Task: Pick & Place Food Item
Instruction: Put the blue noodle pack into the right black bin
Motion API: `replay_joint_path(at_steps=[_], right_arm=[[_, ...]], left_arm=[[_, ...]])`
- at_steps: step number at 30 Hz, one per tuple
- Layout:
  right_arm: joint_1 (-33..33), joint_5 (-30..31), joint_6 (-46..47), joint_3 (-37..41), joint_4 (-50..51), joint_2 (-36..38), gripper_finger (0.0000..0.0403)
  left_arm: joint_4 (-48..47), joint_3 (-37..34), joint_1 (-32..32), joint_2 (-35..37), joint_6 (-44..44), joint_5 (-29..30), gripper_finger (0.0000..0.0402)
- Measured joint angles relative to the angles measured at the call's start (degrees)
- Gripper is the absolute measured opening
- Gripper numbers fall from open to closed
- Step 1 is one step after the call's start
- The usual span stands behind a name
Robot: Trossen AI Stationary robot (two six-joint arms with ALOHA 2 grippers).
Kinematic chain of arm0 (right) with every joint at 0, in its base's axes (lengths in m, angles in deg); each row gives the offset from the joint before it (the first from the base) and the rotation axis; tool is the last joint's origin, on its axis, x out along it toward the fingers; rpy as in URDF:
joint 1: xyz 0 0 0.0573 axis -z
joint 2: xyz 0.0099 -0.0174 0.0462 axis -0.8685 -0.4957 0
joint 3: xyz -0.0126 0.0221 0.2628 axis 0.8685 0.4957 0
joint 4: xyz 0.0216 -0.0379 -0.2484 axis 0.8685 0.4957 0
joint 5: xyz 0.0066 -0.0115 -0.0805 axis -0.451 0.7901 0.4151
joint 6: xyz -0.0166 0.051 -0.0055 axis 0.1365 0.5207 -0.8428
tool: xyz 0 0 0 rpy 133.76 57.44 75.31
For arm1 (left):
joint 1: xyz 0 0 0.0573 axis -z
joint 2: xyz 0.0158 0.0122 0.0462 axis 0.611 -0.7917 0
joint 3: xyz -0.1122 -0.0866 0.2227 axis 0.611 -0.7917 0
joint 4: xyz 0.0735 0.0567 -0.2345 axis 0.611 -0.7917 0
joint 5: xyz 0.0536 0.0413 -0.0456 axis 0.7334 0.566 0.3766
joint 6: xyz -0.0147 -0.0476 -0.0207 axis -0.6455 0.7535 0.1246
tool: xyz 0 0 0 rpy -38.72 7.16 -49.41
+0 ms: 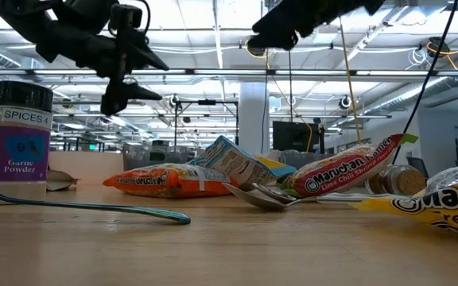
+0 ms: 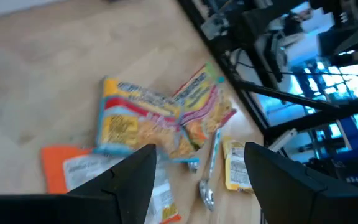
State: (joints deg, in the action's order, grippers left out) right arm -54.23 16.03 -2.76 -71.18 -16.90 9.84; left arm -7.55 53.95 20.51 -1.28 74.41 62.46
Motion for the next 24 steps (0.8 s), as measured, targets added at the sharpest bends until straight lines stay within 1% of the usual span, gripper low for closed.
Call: replay_joint_path(at_steps=[3, 8, 14, 18, 24], right_arm=[[-3.64, 6.29, -2.12, -1.46, 3.1, -0.47, 0.0279], [-10.26, 18.08, -1.94, -1.48, 5.92, -2.98, 0.0279], [-17.22, 26.71, -2.26, -1.47, 10.66, -7.5, 0.0279], [-19.48, 28.6, -1.66, -1.43, 13.31, -11.73, 0.0279], [-21.95, 28.66, 1.22, -1.43, 11.86, -18.91, 0.0279]], left_arm=[[1.02, 0.1, 0.0, 0.42, -3.06, -0.71, 0.025], [0.86, 1.27, -0.02, 0.89, -7.11, -0.68, 0.025], [3.33, 2.32, -0.02, 0.89, -8.03, 3.63, 0.025], [4.87, 2.32, 0.24, 0.89, -4.93, 6.55, 0.025], [6.68, 2.32, 2.95, 0.89, 2.13, 10.87, 0.025]])
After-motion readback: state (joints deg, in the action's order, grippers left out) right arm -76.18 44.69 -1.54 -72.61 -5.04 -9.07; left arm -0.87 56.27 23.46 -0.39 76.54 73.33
